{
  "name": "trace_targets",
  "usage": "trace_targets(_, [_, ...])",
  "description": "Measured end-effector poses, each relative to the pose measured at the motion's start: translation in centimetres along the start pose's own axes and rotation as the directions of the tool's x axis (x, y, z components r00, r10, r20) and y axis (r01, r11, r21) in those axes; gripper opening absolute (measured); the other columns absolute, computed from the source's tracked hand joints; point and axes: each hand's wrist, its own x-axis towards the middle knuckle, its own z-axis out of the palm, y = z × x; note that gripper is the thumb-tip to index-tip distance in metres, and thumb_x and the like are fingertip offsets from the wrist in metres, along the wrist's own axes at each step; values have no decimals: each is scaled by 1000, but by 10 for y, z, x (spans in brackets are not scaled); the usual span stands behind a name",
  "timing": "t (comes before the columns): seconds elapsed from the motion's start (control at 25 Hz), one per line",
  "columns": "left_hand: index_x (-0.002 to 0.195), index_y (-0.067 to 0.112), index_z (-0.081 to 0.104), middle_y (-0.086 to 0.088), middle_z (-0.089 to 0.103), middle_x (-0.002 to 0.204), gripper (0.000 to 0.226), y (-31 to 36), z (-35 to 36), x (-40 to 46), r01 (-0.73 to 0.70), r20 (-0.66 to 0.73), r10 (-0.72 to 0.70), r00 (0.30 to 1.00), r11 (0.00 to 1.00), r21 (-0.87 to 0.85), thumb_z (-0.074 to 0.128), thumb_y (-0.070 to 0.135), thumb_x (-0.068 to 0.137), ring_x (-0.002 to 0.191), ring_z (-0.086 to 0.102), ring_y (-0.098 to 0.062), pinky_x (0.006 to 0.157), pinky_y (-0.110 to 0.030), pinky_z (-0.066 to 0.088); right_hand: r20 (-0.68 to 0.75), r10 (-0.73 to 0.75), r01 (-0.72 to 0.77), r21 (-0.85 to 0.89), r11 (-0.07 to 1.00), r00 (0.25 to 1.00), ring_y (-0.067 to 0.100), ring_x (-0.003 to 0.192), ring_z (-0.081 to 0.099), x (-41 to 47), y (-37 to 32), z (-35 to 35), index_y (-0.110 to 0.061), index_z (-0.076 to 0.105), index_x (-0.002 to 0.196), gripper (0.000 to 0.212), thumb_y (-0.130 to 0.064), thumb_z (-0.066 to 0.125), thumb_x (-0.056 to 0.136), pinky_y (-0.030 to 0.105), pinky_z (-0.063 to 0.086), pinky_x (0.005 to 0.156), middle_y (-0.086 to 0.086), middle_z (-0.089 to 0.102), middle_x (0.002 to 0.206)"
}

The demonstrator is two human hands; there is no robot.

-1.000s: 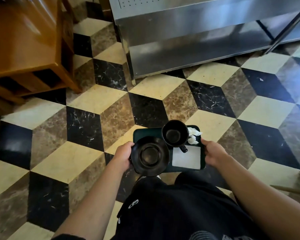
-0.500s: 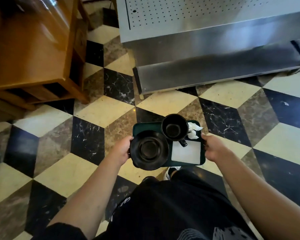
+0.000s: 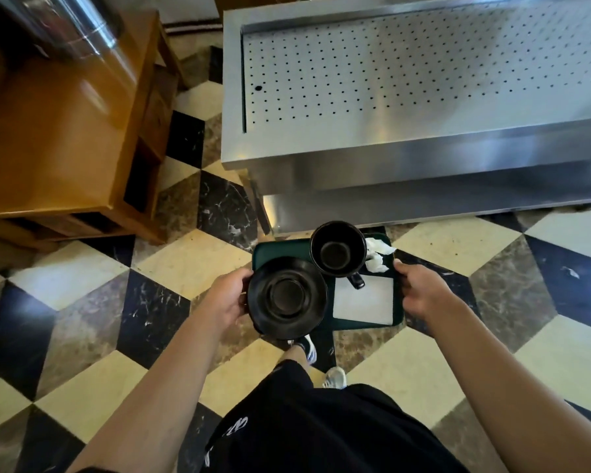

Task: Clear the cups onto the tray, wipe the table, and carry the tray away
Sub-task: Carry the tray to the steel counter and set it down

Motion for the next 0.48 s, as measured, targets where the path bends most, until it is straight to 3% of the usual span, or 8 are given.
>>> trace_targets(0.2, [102,8,66,-17,61,88,19,83,28,58,-37,35,37,999,999,-4,53,21,97,79,60,-29,69,-37,49,13,-29,30,-15,999,999,27,82,65,38,-80,41,-6,66,108,19,-20,54,103,40,50,64,11,70,94])
trace_targets(0.32, [101,12,60,-16,50,88,13,137,38,90,-27,92,27,995,1000,7,54,22,93,69,50,-27,61,-34,41,-41,-36,36,9,999,999,26,81,61,58,-126,66,-9,65,99,15,-19,53,103,42,49,69,10,66,92])
trace_targets(0.48, [103,11,63,-15,51,95,18,194,46,124,-49,134,46,990,999,18,56,24,93,84,48,-30,64,-37,41,-30,-68,69,30,997,997,25,82,59,76,-179,96,-10,64,91,18,-19,54,103,45,50,80,9,63,91])
